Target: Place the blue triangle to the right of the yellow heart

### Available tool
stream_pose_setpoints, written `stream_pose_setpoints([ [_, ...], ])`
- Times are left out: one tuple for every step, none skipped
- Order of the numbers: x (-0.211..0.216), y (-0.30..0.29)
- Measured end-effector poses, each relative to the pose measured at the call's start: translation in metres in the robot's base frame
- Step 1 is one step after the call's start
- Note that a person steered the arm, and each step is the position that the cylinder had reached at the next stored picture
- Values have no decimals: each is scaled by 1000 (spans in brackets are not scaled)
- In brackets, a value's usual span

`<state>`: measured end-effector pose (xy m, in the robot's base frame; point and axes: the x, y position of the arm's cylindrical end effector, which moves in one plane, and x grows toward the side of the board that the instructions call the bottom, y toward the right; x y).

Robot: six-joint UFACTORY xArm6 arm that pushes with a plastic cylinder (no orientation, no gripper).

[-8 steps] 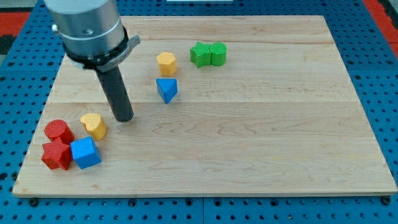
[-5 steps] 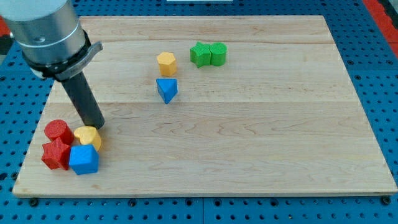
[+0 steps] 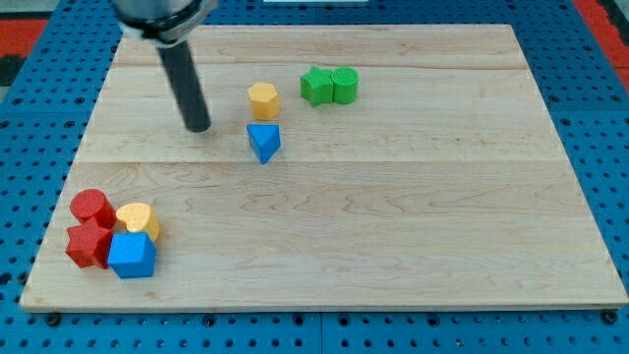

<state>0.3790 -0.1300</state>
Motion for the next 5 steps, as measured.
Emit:
stream_pose_setpoints([
  [6, 60],
  [62, 67],
  [107, 67],
  [81, 73],
  [67, 121],
])
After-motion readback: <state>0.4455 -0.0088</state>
